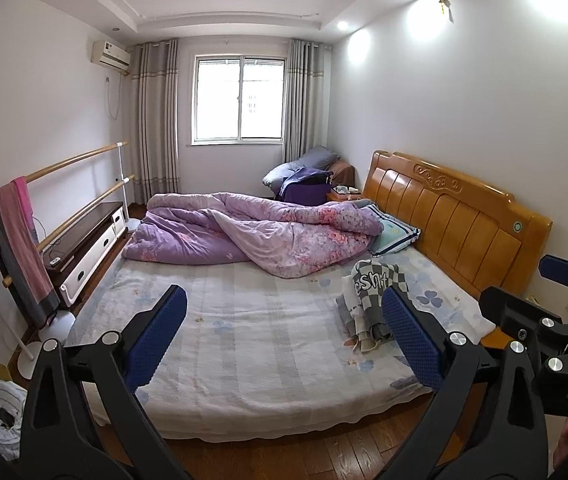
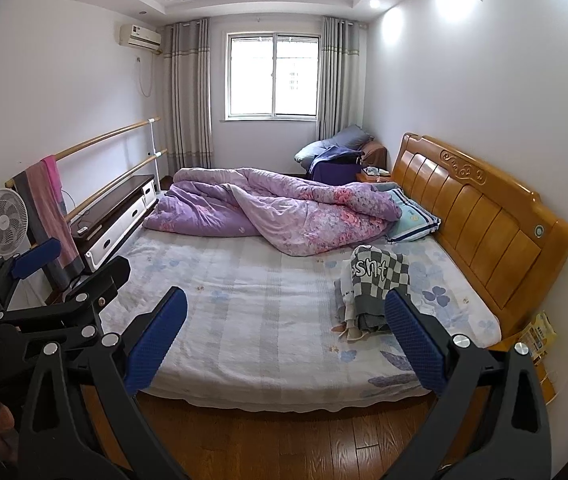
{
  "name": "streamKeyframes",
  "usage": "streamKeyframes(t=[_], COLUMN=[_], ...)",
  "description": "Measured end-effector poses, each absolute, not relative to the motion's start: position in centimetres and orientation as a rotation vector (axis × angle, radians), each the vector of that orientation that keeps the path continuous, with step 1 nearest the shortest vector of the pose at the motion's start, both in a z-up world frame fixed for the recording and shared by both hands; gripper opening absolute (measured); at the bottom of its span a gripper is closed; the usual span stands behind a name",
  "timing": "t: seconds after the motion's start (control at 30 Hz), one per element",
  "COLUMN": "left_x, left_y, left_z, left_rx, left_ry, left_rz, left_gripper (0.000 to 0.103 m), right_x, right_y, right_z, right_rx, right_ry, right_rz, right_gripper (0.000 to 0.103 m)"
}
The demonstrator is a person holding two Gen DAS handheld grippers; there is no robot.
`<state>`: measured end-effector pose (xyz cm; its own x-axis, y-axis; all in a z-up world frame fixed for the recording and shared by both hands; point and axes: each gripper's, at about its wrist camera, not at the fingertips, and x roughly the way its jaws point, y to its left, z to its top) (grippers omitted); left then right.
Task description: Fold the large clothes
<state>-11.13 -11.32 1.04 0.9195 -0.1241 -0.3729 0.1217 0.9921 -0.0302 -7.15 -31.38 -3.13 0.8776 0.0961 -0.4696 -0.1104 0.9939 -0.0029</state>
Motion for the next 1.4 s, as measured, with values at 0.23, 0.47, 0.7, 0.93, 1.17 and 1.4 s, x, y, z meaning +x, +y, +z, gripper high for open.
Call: streamKeyframes(t=[0.23,0.47,0.7,0.93,1.17,1.4], left_x=[-12.6,-13.2,-13.2,-13.3,-13.0,-12.8], left_y=[-9.8,-9.7,-9.4,-9.3,-9.5,-9.4], left_z=[2.1,2.6,2.7,2.8,2.7,2.7], left_rx=[0.006,0.011,0.011,0.007,0.008,0.004], left_ry=[0.367,0.362,0.359,0.363,0.367,0.370], left_rz=[-0.135,-0.134,-0.136,-0.136,-0.136,-0.136], left_gripper=[0.098,0.098,0.098,0.098,0.098,0.098], right_x=[-8.3,-8.4,-8.7,-8.8,-9.0,-9.0], right_y=[-30.2,-29.7,-29.6,-29.5,-29.5,-29.6], right_z=[-2.7,-2.7,-2.7,-2.8,-3.0,-3.1], right_rx=[-0.028,-0.028,-0.030,-0.032,-0.029,-0.031], right_ry=[0.466,0.462,0.459,0.458,0.463,0.464], right_rz=[0.092,0.083,0.079,0.075,0.075,0.073], right_gripper=[0.095,0.095,0.095,0.095,0.095,0.095])
